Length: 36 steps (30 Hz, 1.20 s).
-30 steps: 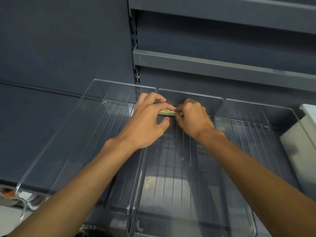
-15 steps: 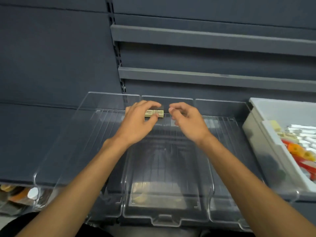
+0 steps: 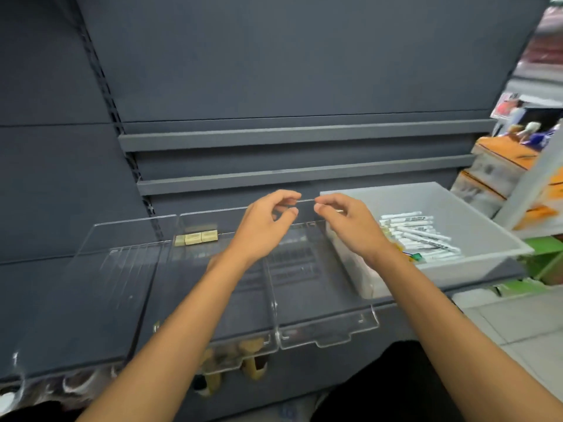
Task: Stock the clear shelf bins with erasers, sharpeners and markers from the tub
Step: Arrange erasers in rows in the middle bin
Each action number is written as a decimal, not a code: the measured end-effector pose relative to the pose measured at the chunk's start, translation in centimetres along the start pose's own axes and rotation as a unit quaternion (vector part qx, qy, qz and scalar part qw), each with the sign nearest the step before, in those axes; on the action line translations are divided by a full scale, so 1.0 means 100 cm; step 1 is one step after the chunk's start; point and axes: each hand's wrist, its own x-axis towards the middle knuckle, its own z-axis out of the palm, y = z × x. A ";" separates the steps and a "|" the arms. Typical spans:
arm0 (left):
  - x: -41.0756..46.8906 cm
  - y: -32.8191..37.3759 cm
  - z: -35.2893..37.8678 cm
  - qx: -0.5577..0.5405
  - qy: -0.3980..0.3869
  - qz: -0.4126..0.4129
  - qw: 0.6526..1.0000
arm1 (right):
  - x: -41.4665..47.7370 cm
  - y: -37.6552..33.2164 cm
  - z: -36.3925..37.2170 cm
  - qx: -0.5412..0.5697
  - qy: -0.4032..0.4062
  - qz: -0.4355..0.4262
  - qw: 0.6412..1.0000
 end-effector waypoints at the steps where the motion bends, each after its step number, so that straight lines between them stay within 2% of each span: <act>1: 0.002 0.009 0.009 -0.003 -0.010 0.006 1.000 | -0.005 0.001 -0.014 0.001 0.008 0.003 1.000; 10: 0.022 0.038 0.094 0.012 -0.107 0.023 0.994 | -0.020 0.044 -0.104 -0.058 0.030 0.049 0.997; 19: 0.093 0.008 0.135 0.109 -0.161 0.039 0.980 | 0.042 0.098 -0.127 -0.126 0.019 0.081 0.988; 25: 0.159 -0.023 0.157 0.222 -0.254 0.019 0.941 | 0.118 0.140 -0.122 -0.215 -0.033 0.130 0.967; 31: 0.196 -0.039 0.189 0.314 -0.389 -0.019 0.866 | 0.161 0.184 -0.106 -0.315 -0.127 0.184 0.923; 33: 0.202 -0.047 0.199 0.336 -0.405 -0.027 0.850 | 0.168 0.193 -0.101 -0.331 -0.154 0.185 0.913; 36: 0.206 -0.055 0.208 0.347 -0.407 -0.024 0.844 | 0.176 0.201 -0.098 -0.348 -0.165 0.177 0.906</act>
